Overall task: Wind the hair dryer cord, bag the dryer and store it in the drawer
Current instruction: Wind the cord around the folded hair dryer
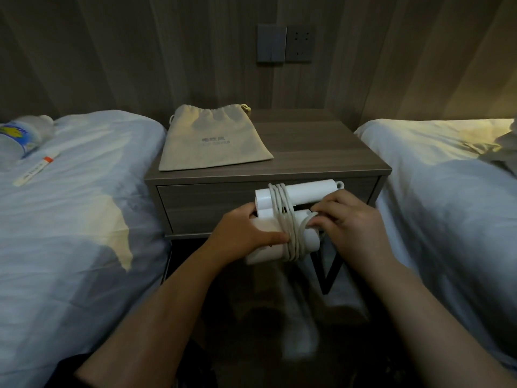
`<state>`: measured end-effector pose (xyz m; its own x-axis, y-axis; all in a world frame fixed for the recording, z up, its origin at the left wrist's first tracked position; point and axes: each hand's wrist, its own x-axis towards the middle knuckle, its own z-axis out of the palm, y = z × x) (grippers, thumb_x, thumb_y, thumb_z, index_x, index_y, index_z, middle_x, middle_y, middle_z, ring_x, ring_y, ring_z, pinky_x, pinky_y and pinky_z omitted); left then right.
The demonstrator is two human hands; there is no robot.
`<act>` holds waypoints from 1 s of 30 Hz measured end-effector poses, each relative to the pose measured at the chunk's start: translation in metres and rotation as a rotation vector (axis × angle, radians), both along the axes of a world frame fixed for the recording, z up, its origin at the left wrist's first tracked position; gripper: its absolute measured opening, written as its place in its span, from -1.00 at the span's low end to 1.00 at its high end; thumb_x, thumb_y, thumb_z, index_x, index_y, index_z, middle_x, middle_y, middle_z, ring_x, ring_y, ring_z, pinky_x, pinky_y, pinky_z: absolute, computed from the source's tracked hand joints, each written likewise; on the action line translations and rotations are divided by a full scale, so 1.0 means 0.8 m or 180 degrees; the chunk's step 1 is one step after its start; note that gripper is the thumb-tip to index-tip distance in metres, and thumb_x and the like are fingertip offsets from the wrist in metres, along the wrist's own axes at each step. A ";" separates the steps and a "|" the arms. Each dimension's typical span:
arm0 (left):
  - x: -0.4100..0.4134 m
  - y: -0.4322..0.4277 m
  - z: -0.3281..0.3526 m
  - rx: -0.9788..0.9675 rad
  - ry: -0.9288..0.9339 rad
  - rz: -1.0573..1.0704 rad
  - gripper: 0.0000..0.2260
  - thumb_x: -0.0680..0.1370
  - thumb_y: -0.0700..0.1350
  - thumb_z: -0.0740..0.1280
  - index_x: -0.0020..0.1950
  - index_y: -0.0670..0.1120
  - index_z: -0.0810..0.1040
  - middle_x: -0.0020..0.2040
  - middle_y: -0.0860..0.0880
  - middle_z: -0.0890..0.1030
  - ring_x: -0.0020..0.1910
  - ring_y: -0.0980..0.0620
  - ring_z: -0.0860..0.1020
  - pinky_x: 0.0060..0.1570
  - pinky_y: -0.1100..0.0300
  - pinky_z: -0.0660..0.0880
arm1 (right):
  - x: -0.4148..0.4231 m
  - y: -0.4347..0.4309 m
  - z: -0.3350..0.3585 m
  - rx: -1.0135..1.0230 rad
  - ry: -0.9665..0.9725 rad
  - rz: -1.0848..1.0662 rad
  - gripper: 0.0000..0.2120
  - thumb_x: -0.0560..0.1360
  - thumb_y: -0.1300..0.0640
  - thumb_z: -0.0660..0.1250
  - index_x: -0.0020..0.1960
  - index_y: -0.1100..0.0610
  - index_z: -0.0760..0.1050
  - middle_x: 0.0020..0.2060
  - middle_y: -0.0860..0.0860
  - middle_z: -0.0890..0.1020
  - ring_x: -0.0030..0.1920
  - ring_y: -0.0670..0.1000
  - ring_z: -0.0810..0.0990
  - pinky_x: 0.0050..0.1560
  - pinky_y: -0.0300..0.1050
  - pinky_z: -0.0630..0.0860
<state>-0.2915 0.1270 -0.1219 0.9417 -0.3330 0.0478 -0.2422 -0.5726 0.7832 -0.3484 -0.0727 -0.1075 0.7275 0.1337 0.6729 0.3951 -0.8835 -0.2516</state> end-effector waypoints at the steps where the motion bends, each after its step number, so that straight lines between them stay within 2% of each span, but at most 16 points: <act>1: -0.001 0.000 0.000 0.0023 -0.0014 -0.0009 -0.40 0.26 0.13 0.52 0.23 0.01 0.45 0.00 0.10 0.49 -0.05 0.11 0.48 -0.22 0.36 0.39 | 0.001 0.002 -0.002 0.0020 0.0043 0.0034 -0.88 0.38 0.14 0.39 -0.18 0.19 0.65 -0.22 0.08 0.63 -0.25 -0.03 0.58 -0.13 -0.39 0.37; 4: -0.001 0.001 0.000 0.0078 0.0039 -0.0163 -0.39 0.28 0.11 0.51 0.27 0.00 0.43 0.03 0.09 0.48 -0.01 0.11 0.48 -0.18 0.36 0.41 | 0.003 0.006 -0.005 0.0122 0.0170 0.0217 -0.78 0.39 0.07 0.32 -0.16 0.20 0.65 -0.20 0.08 0.63 -0.18 -0.11 0.52 -0.09 -0.40 0.39; 7: 0.001 0.002 0.000 0.0082 0.0158 -0.0256 -0.42 0.30 0.11 0.50 0.26 -0.03 0.45 0.03 0.06 0.50 -0.01 0.08 0.51 -0.15 0.31 0.44 | 0.007 0.006 -0.006 0.0310 0.0182 0.0278 -0.85 0.35 0.15 0.40 -0.16 0.22 0.66 -0.20 0.10 0.65 -0.18 -0.06 0.58 -0.08 -0.32 0.47; 11: 0.005 0.001 -0.001 0.0093 0.0348 -0.0285 -0.50 0.31 0.11 0.49 0.18 -0.05 0.50 0.00 0.04 0.54 -0.08 0.13 0.52 -0.18 0.29 0.45 | 0.011 0.003 -0.004 0.0516 0.0392 0.0200 -0.85 0.30 0.19 0.44 -0.15 0.19 0.68 -0.18 0.06 0.66 -0.14 -0.19 0.50 -0.03 -0.46 0.39; 14: 0.008 0.000 -0.004 0.0085 0.0546 -0.0317 -0.56 0.31 0.12 0.49 0.08 -0.05 0.53 -0.01 0.02 0.59 -0.04 0.05 0.56 -0.06 0.15 0.54 | 0.013 0.002 -0.002 0.0557 0.0592 0.0220 -0.82 0.28 0.24 0.50 -0.11 0.16 0.68 -0.16 0.02 0.65 -0.14 -0.11 0.53 -0.03 -0.55 0.35; 17: 0.006 0.000 -0.004 -0.0057 0.0686 -0.0348 -0.69 0.33 0.08 0.48 -0.03 0.00 0.53 -0.11 0.05 0.59 -0.09 0.07 0.57 -0.11 0.20 0.51 | 0.012 0.001 0.003 0.0642 0.0825 0.0219 -0.77 0.30 0.24 0.51 -0.04 0.14 0.68 -0.12 -0.01 0.63 -0.13 -0.17 0.52 -0.02 -0.62 0.32; 19: 0.004 -0.002 -0.002 -0.0189 0.0794 -0.0368 -0.74 0.36 0.06 0.47 -0.03 0.01 0.53 -0.13 0.08 0.58 -0.11 0.10 0.56 -0.15 0.24 0.49 | 0.009 0.001 0.007 0.0622 0.1031 0.0206 -0.75 0.35 0.21 0.48 0.03 0.12 0.65 -0.07 -0.05 0.63 -0.05 -0.15 0.54 0.03 -0.56 0.35; 23: 0.001 -0.001 0.001 -0.0549 0.1088 -0.0308 -0.82 0.40 0.01 0.45 -0.05 0.06 0.54 -0.13 0.10 0.59 -0.12 0.15 0.57 -0.19 0.28 0.47 | 0.005 0.003 0.008 0.0535 0.1434 0.0308 -0.74 0.49 0.16 0.33 0.17 0.05 0.57 0.11 -0.06 0.62 0.14 -0.10 0.53 0.23 -0.19 0.42; 25: 0.001 0.001 0.001 -0.0677 0.1236 -0.0287 -0.82 0.41 0.01 0.43 -0.04 0.05 0.55 -0.08 0.04 0.61 -0.09 0.10 0.58 -0.16 0.23 0.49 | 0.004 0.001 0.012 0.0590 0.1762 0.0413 -0.69 0.51 0.13 0.30 0.25 -0.01 0.51 0.19 -0.09 0.57 0.20 -0.14 0.48 0.27 -0.16 0.41; 27: 0.000 0.003 0.003 -0.0718 0.1329 -0.0274 -0.83 0.42 0.02 0.41 -0.04 0.03 0.55 -0.07 0.02 0.61 -0.08 0.07 0.58 -0.19 0.22 0.49 | 0.003 -0.004 0.018 0.0743 0.2170 0.0571 -0.58 0.45 0.10 0.37 0.28 -0.13 0.42 0.24 -0.14 0.51 0.20 -0.18 0.46 0.25 -0.14 0.44; 30: -0.002 0.005 0.007 -0.0828 0.1457 -0.0316 -0.88 0.44 0.01 0.38 -0.07 0.02 0.56 -0.11 0.04 0.61 -0.16 0.11 0.58 -0.33 0.32 0.48 | -0.002 -0.012 0.025 0.0785 0.2615 0.0817 -0.33 0.27 0.09 0.54 0.24 -0.27 0.30 0.24 -0.23 0.42 0.18 -0.27 0.43 0.12 -0.28 0.48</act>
